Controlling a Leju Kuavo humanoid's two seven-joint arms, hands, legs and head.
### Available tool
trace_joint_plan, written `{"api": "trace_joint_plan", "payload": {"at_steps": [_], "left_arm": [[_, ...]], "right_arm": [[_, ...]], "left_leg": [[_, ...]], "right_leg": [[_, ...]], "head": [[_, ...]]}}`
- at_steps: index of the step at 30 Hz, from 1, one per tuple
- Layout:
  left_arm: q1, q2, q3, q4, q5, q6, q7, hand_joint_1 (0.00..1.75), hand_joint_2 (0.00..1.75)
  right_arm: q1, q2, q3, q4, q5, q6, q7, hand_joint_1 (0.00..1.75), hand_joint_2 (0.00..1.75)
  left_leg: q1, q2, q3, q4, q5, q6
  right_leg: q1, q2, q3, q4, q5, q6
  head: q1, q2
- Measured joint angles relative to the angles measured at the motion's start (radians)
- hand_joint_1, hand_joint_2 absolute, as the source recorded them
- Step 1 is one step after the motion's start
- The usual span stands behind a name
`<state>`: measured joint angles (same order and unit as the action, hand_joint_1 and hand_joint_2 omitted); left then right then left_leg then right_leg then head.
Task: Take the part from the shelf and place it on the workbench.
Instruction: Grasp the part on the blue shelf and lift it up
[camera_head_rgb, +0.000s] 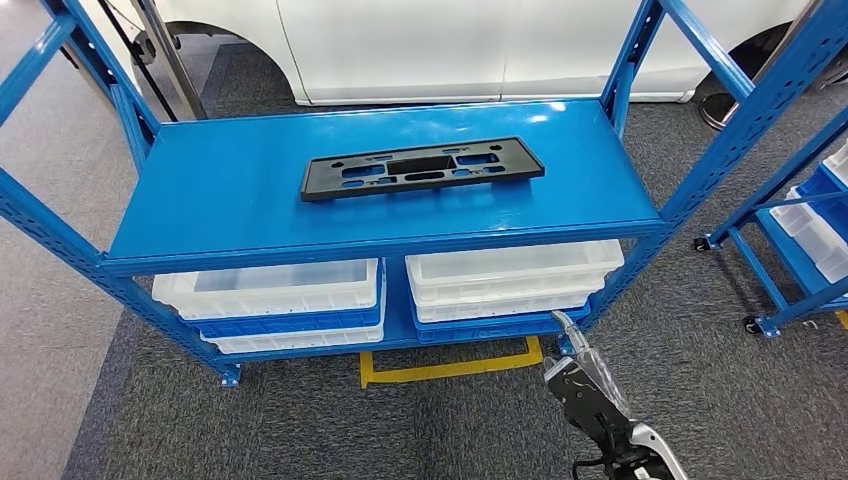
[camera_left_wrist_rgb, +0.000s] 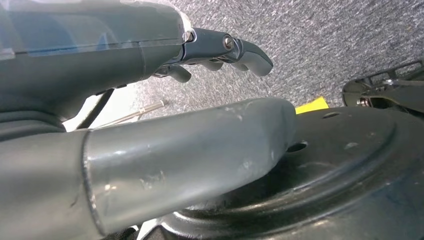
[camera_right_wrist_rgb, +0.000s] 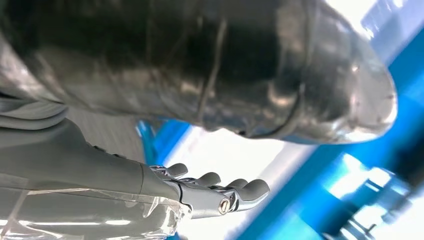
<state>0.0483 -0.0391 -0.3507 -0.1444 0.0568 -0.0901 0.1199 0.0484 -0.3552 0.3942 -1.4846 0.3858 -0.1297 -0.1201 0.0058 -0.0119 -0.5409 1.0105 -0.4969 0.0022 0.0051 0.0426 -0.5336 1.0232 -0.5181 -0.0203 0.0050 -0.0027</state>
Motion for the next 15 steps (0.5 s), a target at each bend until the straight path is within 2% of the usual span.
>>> {"api": "trace_joint_plan", "payload": {"at_steps": [15], "left_arm": [[-0.001,0.017,-0.026,0.006,0.012,-0.011,0.012,0.00,0.00]], "right_arm": [[-0.217,-0.114,0.111,-0.244,0.460,0.003,0.051,0.00,0.00]], "left_leg": [[0.000,0.000,0.000,0.000,0.000,0.000]], "right_leg": [[0.000,0.000,0.000,0.000,0.000,0.000]], "head": [[0.000,0.000]]}}
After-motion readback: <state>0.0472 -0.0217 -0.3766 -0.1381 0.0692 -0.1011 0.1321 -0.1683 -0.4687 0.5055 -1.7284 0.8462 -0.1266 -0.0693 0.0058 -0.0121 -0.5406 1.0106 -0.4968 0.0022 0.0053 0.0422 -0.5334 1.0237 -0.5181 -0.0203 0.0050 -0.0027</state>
